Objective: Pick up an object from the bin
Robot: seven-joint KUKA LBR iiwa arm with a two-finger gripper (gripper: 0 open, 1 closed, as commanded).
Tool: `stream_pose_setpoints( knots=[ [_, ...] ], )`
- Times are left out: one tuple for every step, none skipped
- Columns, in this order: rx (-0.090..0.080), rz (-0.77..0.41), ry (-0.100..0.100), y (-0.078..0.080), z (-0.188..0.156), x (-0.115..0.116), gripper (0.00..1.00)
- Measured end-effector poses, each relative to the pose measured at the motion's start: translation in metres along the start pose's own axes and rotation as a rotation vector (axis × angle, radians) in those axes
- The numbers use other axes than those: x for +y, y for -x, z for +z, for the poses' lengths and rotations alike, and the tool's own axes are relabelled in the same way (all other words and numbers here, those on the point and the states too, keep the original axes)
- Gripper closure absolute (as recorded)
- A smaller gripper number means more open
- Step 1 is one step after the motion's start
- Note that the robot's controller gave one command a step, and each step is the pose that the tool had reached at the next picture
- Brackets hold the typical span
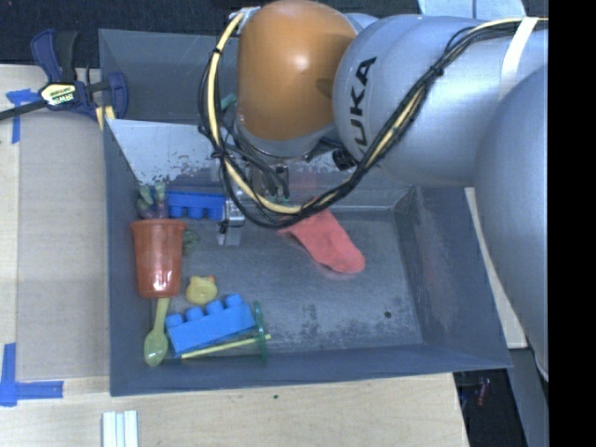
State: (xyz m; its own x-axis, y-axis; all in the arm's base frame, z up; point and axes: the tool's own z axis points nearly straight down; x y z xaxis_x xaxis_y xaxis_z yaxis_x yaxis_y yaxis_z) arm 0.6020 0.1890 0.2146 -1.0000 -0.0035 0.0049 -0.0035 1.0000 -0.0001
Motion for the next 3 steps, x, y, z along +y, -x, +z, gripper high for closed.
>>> stream_pose_setpoints(
  knots=[
    [-0.008,0.002,0.001,0.002,-0.005,-0.001,0.0],
    [-0.012,-0.085,0.001,0.019,0.065,-0.075,0.0],
    [-0.018,0.052,0.007,0.016,0.088,-0.097,0.0]
  ],
)
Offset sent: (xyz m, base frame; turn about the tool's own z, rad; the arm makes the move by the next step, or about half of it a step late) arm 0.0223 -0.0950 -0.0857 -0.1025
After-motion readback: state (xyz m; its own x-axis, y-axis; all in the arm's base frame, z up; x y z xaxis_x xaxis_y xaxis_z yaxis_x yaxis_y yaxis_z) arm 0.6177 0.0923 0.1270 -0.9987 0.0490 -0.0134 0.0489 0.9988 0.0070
